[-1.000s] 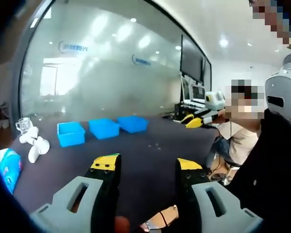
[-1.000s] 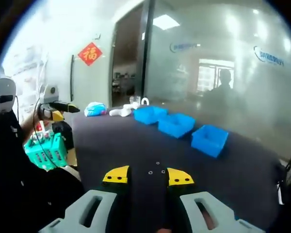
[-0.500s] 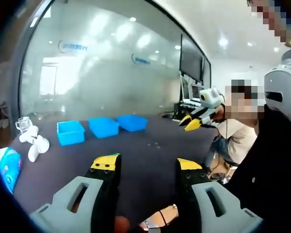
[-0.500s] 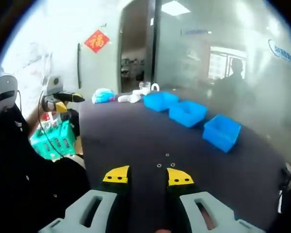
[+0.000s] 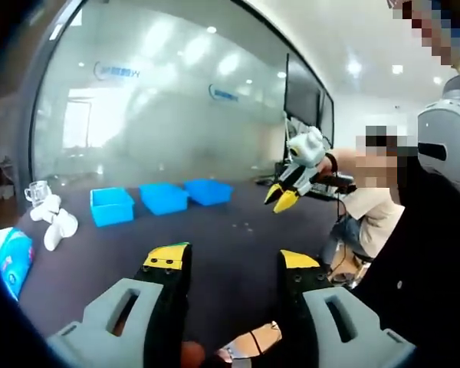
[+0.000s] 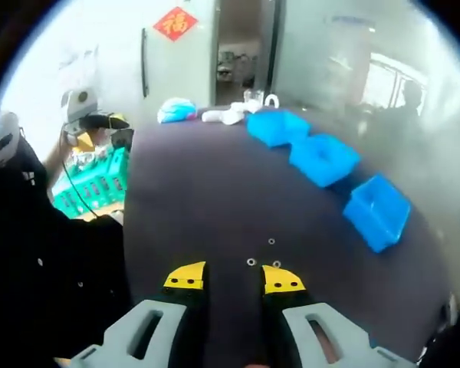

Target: Sort the screws, nuts, and washers into the corresponding bins

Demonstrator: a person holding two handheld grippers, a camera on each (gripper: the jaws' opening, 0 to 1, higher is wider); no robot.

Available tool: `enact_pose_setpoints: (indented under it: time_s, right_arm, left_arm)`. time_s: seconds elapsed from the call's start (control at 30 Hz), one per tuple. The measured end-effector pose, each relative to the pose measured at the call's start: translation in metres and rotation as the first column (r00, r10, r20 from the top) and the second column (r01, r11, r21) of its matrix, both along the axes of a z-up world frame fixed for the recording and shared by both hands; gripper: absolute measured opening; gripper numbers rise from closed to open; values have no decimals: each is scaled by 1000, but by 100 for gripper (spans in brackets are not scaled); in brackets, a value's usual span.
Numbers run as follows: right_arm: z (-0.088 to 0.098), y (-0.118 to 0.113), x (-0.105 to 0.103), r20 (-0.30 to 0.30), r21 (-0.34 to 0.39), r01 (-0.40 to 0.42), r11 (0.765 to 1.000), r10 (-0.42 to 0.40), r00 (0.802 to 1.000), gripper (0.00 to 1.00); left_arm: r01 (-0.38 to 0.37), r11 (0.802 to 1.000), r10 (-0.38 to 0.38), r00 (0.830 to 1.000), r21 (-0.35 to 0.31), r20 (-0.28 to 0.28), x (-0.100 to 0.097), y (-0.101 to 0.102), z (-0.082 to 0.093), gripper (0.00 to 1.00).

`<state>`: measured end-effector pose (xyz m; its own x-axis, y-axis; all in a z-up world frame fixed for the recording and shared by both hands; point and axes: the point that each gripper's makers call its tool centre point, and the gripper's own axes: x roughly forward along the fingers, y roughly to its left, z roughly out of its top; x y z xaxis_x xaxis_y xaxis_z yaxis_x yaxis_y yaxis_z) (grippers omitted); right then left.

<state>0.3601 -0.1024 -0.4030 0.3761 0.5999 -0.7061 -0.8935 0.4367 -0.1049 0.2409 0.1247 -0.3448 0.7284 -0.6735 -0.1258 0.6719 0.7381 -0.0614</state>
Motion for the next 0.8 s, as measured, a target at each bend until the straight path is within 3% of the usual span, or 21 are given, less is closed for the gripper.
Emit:
enact_pose_setpoints:
  time_s: [0.5, 0.8]
  right_arm:
    - [-12, 11, -3, -29, -58, -36, 998, 34, 999, 22]
    - [-28, 12, 3, -84, -183, -128, 975, 114, 990, 22]
  left_arm:
    - [-2, 1000, 2, 1000, -15, -4, 1, 3, -1, 42]
    - [28, 999, -28, 1000, -16, -9, -1, -5, -4, 42]
